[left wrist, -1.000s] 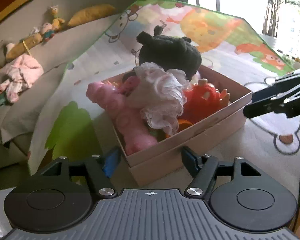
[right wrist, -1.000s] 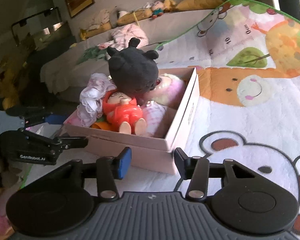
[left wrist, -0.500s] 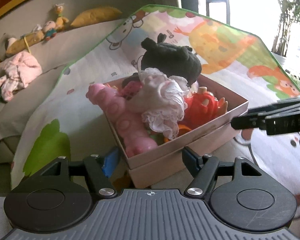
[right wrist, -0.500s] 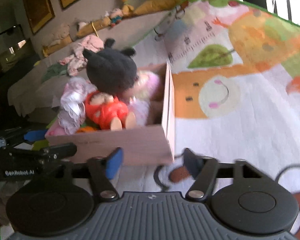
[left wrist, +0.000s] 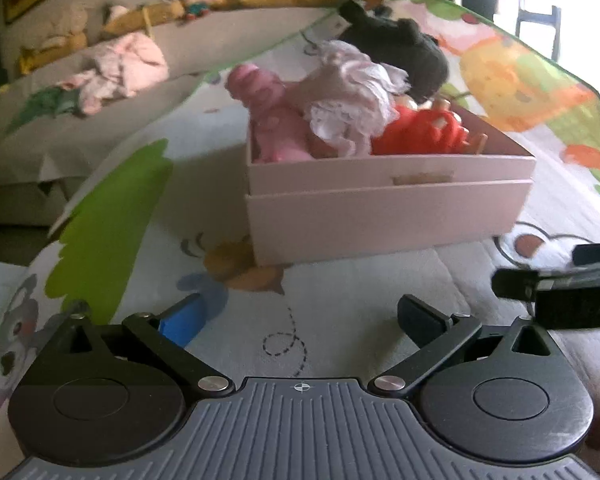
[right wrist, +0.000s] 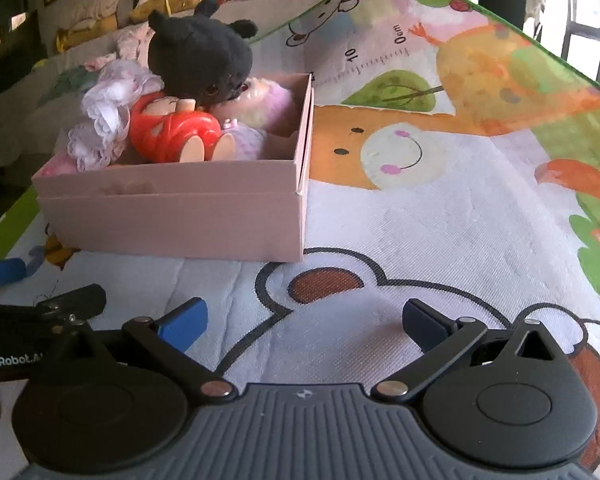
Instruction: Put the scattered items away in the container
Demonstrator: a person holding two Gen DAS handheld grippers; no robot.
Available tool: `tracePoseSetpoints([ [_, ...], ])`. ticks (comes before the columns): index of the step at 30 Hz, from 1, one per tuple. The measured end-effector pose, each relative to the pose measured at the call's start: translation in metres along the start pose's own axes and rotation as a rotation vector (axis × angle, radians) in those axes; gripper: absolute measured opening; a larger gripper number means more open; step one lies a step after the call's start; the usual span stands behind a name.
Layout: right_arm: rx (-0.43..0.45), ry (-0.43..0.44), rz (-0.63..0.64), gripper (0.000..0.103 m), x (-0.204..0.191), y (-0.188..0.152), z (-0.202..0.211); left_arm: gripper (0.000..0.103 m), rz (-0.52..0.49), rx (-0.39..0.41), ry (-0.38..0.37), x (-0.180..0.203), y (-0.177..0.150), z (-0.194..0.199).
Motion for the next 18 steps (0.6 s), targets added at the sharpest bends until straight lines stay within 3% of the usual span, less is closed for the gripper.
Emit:
tracePoseSetpoints([
  [18,0.057,-0.047,-0.049,0.103,-0.001,-0.020,0.011,0.103,0.019,0.005,0.005,0.000,-0.001,0.002],
])
Point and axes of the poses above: each gripper's, at about its wrist camera, not at the fingertips, and z roughly against the way its jaws point, x to its right, y to its top, the point moved 5 cm from there along -z, roughly the way its jaws point, and after that the axes turned 14 degrees about -x, right-handed, at the moved point
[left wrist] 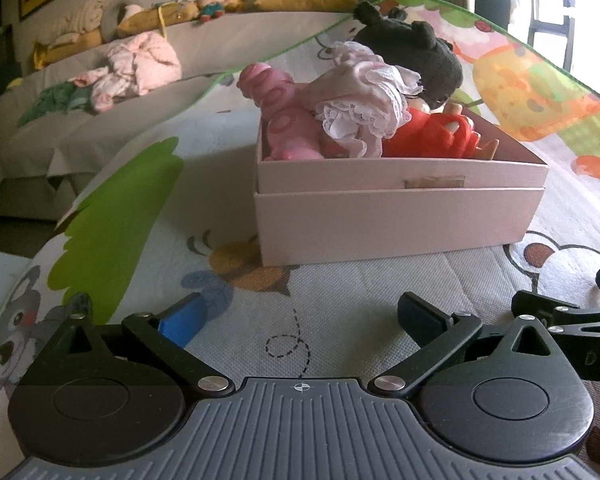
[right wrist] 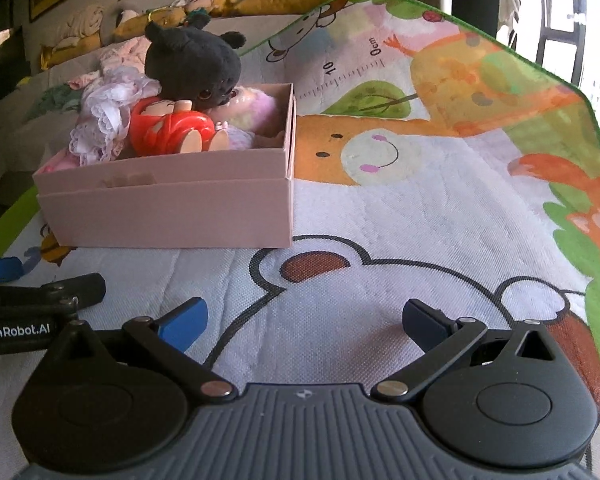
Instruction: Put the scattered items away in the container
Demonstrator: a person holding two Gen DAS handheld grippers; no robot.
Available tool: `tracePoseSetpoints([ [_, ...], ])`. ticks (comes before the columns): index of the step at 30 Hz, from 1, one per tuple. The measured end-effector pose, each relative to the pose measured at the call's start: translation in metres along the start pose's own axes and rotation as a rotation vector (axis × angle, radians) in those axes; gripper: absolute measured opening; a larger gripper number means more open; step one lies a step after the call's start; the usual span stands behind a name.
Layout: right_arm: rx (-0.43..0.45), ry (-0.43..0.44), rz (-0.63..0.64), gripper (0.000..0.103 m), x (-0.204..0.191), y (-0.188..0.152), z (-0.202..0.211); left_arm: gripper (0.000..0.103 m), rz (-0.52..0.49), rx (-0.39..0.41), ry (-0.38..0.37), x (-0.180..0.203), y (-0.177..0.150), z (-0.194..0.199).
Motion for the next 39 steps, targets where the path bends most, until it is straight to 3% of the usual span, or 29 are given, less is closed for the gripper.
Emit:
tracePoseSetpoints([
  [12,0.000,0.044,0.045,0.103,-0.0047,0.0019,-0.0005,0.103,-0.001,0.000,0.000,-0.0004,0.0002,-0.0001],
  [39,0.000,0.043,0.045,0.103,-0.0050,0.0014,0.0000,0.103,-0.002,0.000,0.000,-0.0015,0.0009,-0.0009],
])
Point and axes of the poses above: each gripper's, at about its wrist camera, not at the fingertips, and z roughly against the way its jaws point, x to its right, y to its top, the point moved 5 cm from there along -z, roughly the way its jaws point, and after that the axes turned 14 degrees about -x, right-handed, at the moved point
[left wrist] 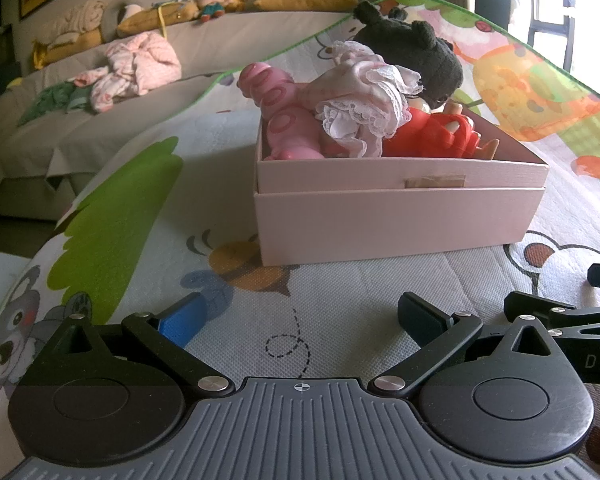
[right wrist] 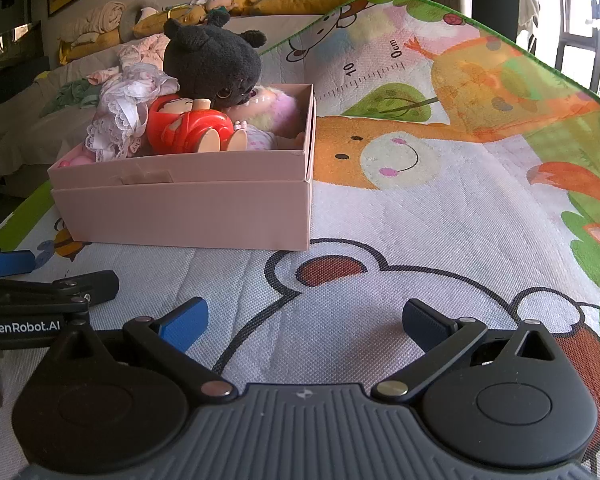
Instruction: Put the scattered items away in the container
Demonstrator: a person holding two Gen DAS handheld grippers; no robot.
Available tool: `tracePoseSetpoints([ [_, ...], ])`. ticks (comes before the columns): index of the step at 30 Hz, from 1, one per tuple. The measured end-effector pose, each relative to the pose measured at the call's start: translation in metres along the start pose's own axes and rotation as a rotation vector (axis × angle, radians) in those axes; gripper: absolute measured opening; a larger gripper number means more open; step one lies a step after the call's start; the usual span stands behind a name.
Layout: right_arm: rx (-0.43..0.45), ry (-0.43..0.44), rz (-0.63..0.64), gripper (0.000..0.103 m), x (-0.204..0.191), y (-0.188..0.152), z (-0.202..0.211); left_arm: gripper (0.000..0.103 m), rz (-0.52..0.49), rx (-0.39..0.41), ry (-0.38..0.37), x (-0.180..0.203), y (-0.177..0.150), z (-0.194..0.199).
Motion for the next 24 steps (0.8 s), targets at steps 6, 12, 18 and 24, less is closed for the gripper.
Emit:
tracePoseSetpoints([
  [6,-0.001,0.008,0.012,0.103,-0.0010,0.0008,-0.0003,0.103,0.004,-0.001,-0.017,-0.0001,-0.0003,-0.0020],
  [12,-0.003,0.028,0.033,0.103,-0.0028,0.0023,-0.0013,0.103,-0.002,-0.003,-0.024,-0.0007,0.0002,-0.0038],
  [18,-0.003,0.041,0.045,0.103,-0.0033,0.0033,-0.0017,0.103,-0.017,-0.006,-0.033,-0.0008,0.0019,-0.0053],
  [24,-0.004,0.040,0.045,0.103,-0.0035,0.0032,-0.0015,0.103,-0.025,-0.012,-0.039,-0.0009,0.0029,-0.0059],
])
Point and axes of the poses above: each gripper's, at about its wrist camera, not at the fingertips, and z roughly against the way its jaws point, x to its right, y to its top, the point moved 5 cm from there along -z, roughly the way its jaws point, and after that the axes turned 14 degrees about -x, right-handed, at the moved point
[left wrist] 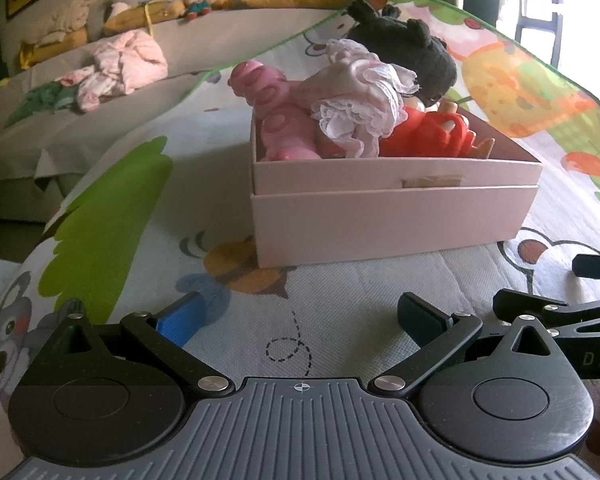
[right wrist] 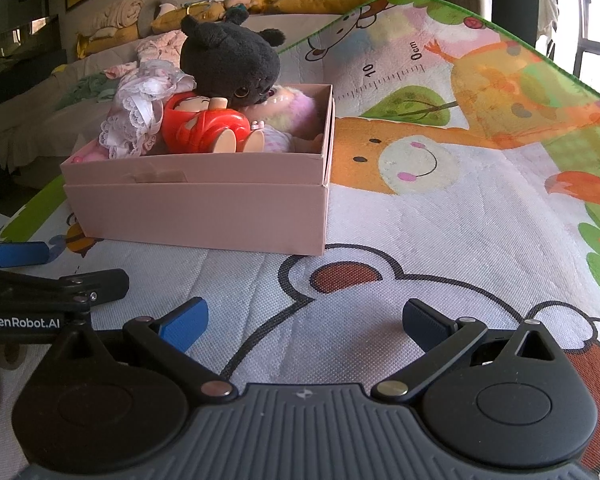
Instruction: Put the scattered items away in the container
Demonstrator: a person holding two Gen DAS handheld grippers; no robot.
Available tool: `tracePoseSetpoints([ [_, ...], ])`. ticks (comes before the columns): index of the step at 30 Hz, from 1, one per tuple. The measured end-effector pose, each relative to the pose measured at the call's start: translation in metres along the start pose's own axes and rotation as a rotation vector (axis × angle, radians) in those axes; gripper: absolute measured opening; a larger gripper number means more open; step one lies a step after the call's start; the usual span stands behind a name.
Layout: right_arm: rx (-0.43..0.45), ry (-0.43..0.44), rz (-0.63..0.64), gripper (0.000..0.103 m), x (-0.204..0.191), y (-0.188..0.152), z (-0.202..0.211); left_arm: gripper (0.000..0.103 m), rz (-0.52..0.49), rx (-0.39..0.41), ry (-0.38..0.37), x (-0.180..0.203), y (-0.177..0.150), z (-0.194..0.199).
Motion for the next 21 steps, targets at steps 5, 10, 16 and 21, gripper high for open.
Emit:
tracePoseSetpoints([
  [5,0.000,0.001,0.000,0.103,0.0000,-0.0001,0.0001,0.103,0.005,-0.001,0.003,0.0002,-0.0002,-0.0002],
  [10,0.000,0.001,0.000,0.103,-0.0001,-0.0004,0.0004,0.103,0.010,-0.001,0.006,0.0002,-0.0002,0.0001],
  [16,0.000,0.001,0.000,0.103,0.0003,0.0000,0.0000,0.103,0.032,0.002,0.023,0.0002,-0.0010,0.0015],
  [21,0.000,0.001,0.000,0.103,0.0005,0.0001,-0.0004,0.103,0.030,0.002,0.023,0.0003,-0.0011,0.0015],
])
Point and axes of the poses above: each gripper's, at about its wrist camera, not at the fingertips, and z roughly against the way its jaws point, x to its right, y to its top, the point moved 5 cm from there along -z, roughly the way its jaws point, and after that the axes turned 14 degrees about -x, right-handed, at the moved point
